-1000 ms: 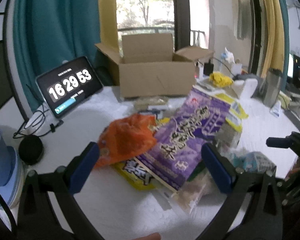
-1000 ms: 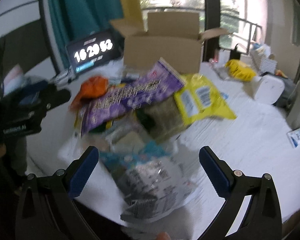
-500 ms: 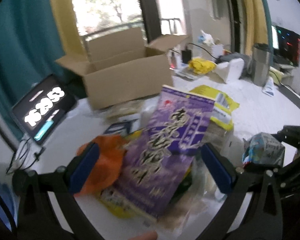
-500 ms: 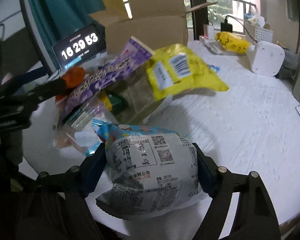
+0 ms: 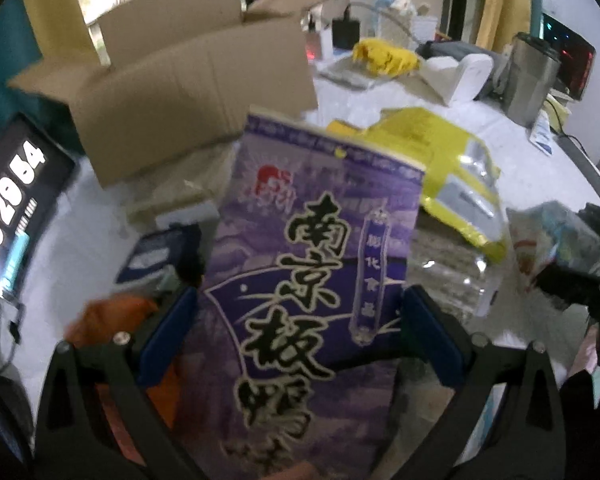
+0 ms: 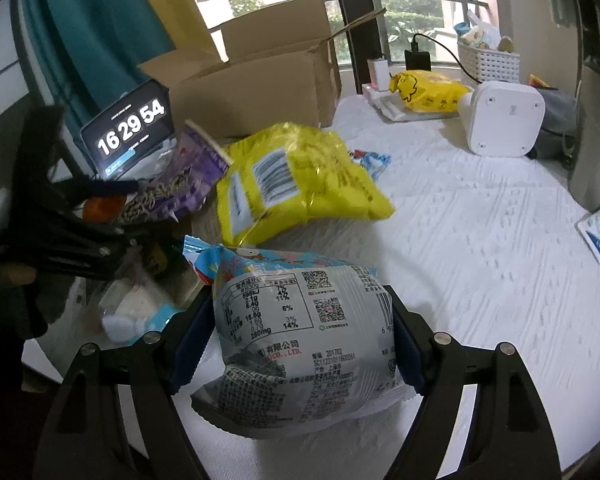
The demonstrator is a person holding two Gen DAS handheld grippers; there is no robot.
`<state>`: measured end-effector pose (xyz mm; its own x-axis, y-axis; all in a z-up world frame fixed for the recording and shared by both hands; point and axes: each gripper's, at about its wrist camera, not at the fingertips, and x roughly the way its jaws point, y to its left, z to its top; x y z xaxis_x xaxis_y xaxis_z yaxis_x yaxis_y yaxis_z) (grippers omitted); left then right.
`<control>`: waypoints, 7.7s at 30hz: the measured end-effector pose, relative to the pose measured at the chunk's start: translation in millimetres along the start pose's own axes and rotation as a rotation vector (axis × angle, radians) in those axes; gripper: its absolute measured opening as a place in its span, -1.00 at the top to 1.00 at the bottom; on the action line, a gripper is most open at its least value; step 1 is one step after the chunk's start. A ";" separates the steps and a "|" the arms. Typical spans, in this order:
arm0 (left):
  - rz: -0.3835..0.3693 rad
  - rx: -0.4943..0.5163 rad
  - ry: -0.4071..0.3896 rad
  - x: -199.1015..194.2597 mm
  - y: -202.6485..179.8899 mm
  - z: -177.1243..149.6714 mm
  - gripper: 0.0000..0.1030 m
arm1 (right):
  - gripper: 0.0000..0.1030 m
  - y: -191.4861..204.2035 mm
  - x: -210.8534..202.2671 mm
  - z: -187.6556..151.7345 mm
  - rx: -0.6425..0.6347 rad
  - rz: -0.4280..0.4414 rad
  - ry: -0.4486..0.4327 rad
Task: Organize snacks
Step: 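Grasp the purple duck-snack bag with the left gripper while the right grasps the white-blue bag, then carry both bags over the cardboard box and lower them inside, then open both grippers and withdraw from the box, then grasp the orange bag with the left gripper while the right grasps a yellow chip bag, then carry both bags over the box and drop them inside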
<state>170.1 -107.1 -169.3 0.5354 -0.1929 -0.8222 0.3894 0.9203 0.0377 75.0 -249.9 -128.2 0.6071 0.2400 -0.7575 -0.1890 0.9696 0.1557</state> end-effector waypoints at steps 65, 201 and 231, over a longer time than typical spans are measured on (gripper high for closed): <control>0.053 -0.286 -0.465 -29.2 201.3 187.8 0.00 | -0.59 33.0 94.4 293.0 -0.191 -0.005 -0.255; -0.075 -0.407 -0.326 -77.8 154.7 -28.1 -0.48 | -0.18 2.5 24.5 135.0 -0.081 0.025 -0.135; 0.033 -0.207 -0.492 -76.1 160.3 107.7 -0.49 | -0.18 14.0 53.1 227.0 -0.151 0.058 -0.239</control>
<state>272.5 18.4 -39.6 0.8525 -0.2535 -0.4572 0.2367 0.9669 -0.0947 279.8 -212.5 -22.4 0.7530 0.3170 -0.5765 -0.3305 0.9399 0.0852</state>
